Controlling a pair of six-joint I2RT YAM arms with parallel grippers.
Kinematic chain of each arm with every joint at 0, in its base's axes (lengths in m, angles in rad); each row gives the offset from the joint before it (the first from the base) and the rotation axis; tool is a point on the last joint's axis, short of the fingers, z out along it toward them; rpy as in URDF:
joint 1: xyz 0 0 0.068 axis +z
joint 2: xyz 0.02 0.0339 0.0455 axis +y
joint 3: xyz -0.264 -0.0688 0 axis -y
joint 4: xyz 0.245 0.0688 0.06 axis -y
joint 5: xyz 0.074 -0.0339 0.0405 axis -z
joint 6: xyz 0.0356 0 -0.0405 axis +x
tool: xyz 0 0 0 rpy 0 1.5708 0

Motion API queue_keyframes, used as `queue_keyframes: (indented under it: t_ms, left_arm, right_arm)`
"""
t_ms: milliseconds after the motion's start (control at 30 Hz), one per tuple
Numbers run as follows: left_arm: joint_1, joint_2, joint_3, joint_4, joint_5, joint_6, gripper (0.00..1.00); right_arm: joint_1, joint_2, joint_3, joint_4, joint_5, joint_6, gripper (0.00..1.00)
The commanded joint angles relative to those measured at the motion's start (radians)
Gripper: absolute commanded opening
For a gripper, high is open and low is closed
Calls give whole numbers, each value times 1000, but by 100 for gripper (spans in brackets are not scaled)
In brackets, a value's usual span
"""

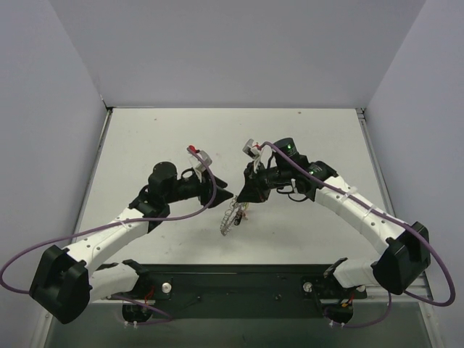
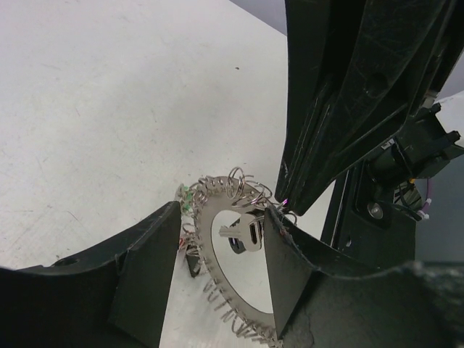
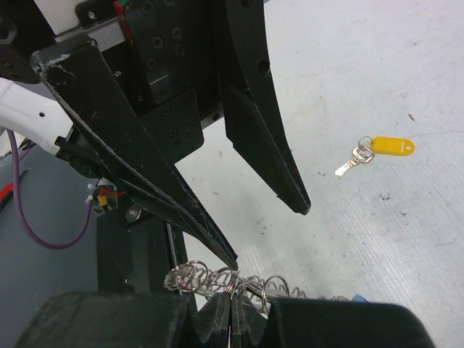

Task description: Put the keys on the keyring

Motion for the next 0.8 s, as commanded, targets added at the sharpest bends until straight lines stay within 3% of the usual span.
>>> queue_keyframes:
  t_ms: [0,100,433,767]
  left_arm:
    - [-18,5,0,10,-2,27,59]
    - [-27,17,7,-17,-51,42,59]
    - [-81,41,24,-29,-30,65,58]
    - [-79,-93,-14,-35,-57,33,58]
  right_arm:
    - [9,-56,0,51,-32,-22,0]
    - [9,-62,-1,53,-41,-20,0]
    - [8,-73,-9,57,-20,-12,0]
    - [9,-76,-18,68,-29,-5,0]
